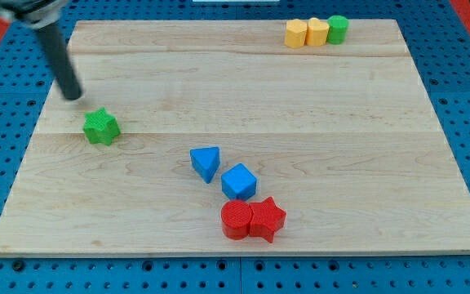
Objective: Push the green star into the yellow heart
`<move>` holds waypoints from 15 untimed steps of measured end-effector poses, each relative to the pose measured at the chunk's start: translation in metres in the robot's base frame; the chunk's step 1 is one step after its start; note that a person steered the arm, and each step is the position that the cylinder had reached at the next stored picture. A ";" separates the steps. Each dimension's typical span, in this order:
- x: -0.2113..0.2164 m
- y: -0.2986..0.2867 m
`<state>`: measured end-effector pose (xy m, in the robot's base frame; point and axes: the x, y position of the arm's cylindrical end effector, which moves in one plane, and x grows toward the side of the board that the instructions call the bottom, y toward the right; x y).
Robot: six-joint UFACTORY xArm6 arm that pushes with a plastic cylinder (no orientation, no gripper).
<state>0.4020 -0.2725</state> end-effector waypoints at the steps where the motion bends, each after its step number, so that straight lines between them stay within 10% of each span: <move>1: 0.056 0.002; 3: 0.012 0.088; 6: 0.094 0.061; 15: -0.050 0.447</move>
<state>0.3521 0.1744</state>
